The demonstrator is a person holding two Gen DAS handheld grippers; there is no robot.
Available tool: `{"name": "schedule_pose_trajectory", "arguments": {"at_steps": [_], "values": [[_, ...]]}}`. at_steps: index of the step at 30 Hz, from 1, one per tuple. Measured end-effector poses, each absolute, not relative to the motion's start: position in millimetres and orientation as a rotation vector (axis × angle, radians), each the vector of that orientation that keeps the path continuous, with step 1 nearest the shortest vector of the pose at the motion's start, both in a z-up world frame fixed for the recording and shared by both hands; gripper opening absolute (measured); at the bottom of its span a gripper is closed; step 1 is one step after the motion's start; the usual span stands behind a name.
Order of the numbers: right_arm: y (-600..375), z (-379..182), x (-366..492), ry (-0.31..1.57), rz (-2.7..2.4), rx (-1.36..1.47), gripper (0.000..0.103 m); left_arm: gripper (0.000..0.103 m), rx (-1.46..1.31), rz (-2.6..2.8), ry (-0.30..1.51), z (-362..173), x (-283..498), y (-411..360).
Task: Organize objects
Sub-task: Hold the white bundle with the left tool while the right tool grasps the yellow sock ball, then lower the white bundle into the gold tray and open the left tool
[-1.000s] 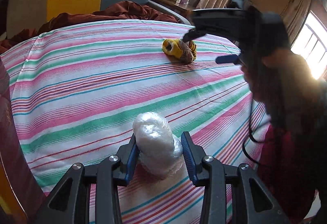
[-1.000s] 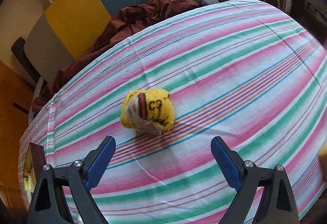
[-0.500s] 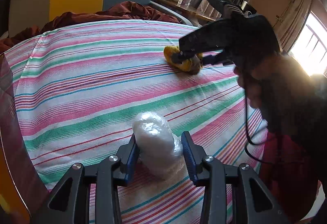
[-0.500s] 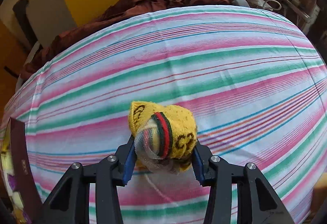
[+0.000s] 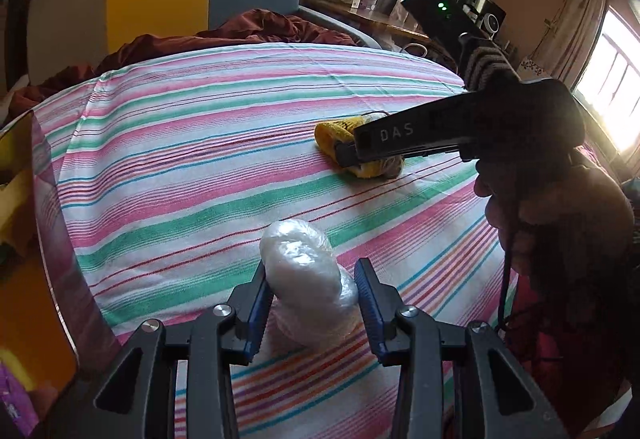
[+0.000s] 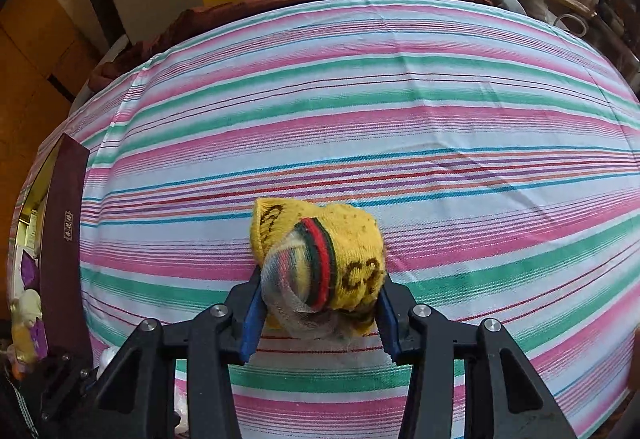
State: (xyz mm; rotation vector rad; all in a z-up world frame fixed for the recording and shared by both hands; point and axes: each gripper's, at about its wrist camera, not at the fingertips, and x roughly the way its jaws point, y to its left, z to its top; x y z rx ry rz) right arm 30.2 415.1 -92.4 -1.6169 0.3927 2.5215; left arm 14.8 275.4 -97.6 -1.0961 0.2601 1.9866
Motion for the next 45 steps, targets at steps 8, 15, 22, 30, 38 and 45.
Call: {"name": "schedule_pose_trajectory", "arguments": {"at_steps": [8, 15, 22, 30, 38, 45], "values": [[408.9, -93.3, 22.6, 0.317, 2.528, -1.610, 0.048, 0.040, -1.038, 2.028, 0.285, -80.2, 26.2, 263.7], [405.4, -95.3, 19.2, 0.251, 2.538, -1.607, 0.049, 0.041, -0.981, 2.071, 0.280, -57.1, 33.4, 246.5], [401.0, -97.5, 16.5, 0.216, 2.548, -1.599, 0.049, 0.041, -0.952, 2.135, 0.227, -36.3, 29.7, 218.2], [398.6, -98.0, 14.9, 0.204, 2.550, -1.592, 0.049, 0.041, -0.971, 2.228, 0.124, -25.2, 8.3, 171.7], [394.9, -99.6, 12.5, 0.169, 2.546, -1.590, 0.049, 0.040, -1.093, 2.459, -0.159, -26.5, -48.4, 61.7], [393.9, -100.7, 9.0, 0.158, 2.544, -1.595, 0.049, 0.040, -1.199, 2.506, -0.277, -45.4, -79.7, 22.3]]}}
